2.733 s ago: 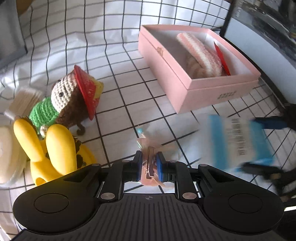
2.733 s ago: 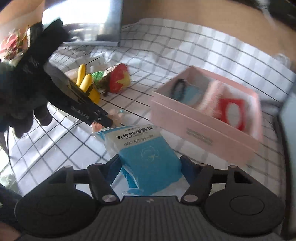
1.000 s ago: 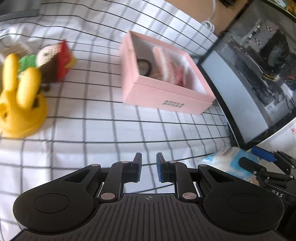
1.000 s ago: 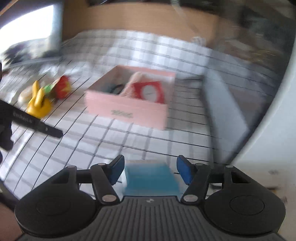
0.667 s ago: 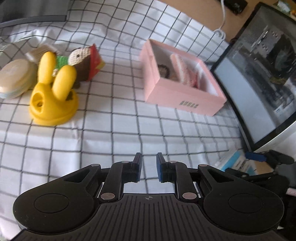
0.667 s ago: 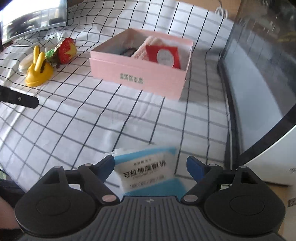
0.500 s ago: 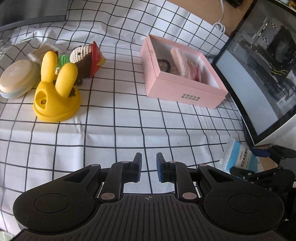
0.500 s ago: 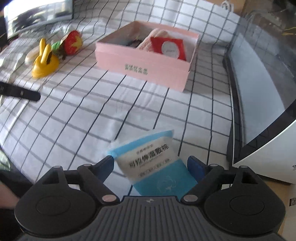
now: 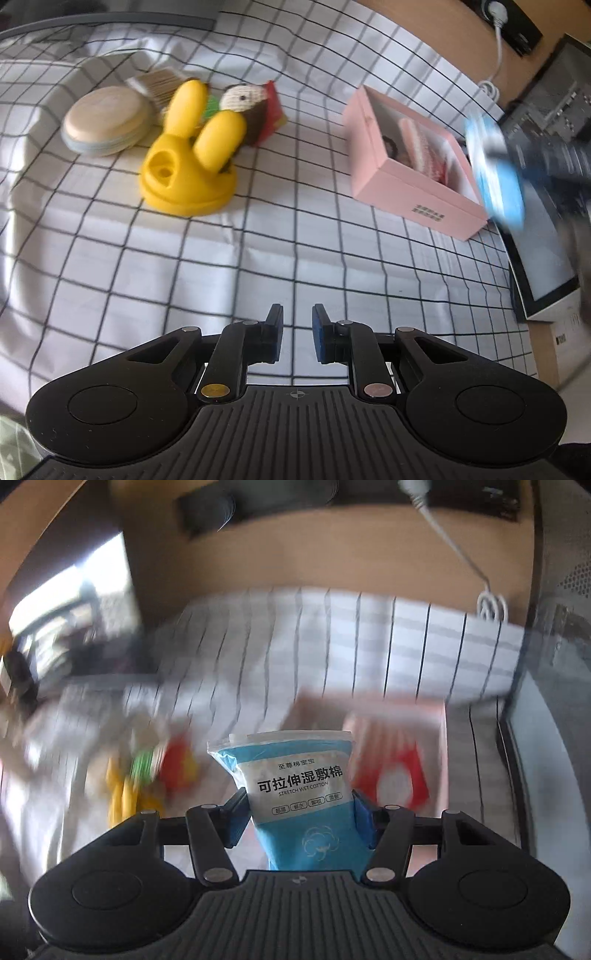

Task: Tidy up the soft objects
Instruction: 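Lower the wet-wipe pack into the pink box and open the right gripper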

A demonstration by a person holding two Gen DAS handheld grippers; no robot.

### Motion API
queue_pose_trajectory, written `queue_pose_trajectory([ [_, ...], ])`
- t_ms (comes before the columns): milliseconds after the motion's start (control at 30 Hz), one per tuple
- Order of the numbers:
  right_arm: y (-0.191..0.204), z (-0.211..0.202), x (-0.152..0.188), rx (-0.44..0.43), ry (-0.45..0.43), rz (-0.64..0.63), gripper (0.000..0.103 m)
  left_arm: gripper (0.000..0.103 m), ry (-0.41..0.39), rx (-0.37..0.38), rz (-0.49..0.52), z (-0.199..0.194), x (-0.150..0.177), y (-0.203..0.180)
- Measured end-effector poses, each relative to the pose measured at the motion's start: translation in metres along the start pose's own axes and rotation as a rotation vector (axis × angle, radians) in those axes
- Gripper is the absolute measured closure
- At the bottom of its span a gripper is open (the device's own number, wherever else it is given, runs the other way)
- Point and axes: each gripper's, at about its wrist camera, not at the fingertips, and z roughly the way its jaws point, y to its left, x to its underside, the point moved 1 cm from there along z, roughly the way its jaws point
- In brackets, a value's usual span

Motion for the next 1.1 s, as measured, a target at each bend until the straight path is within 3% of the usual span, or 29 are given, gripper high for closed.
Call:
queue_pose_trajectory([
  [133, -0.011, 0.066, -0.025, 0.009, 0.018, 0.144, 0.045, 0.085, 0.003, -0.018, -0.034, -0.007, 0.008, 0.01],
  [333, -0.01, 0.143, -0.007, 0.049, 0.188, 0.222, 0.05, 0.085, 0.007, -0.073, -0.114, -0.02, 0.024, 0.036],
  [400, -0.003, 0.142, 0.0, 0.066, 0.168, 0.206, 0.05, 0.085, 0.008, -0.106, -0.148, -0.024, 0.029, 0.046],
  [500, 0.01, 0.144, 0.007, 0.111, 0.154, 0.076, 0.05, 0.085, 0.002, -0.136, -0.189, -0.028, 0.033, 0.057],
  [600, 0.026, 0.144, 0.01, 0.222, 0.103, -0.112, 0.049, 0.085, -0.002, -0.151, -0.206, -0.029, 0.033, 0.064],
  [733, 0.029, 0.146, 0.007, 0.352, 0.114, -0.188, 0.05, 0.085, -0.009, -0.166, -0.222, -0.03, 0.032, 0.073],
  [800, 0.021, 0.159, 0.012, 0.34, 0.205, -0.182, 0.05, 0.085, -0.012, -0.169, -0.22, -0.031, 0.031, 0.075],
  [900, 0.019, 0.151, 0.011, 0.288, 0.205, -0.177, 0.049, 0.085, -0.019, -0.159, -0.209, -0.031, 0.028, 0.077],
  [933, 0.017, 0.145, 0.01, 0.269, 0.203, -0.167, 0.046, 0.085, -0.02, -0.15, -0.206, -0.031, 0.026, 0.078],
  [1033, 0.023, 0.117, 0.01, 0.249, 0.146, -0.179, 0.023, 0.085, -0.019, -0.132, -0.195, -0.027, 0.022, 0.081],
  [1100, 0.029, 0.097, 0.011, 0.257, 0.087, -0.189, 0.02, 0.085, -0.019, -0.119, -0.179, -0.023, 0.019, 0.083],
])
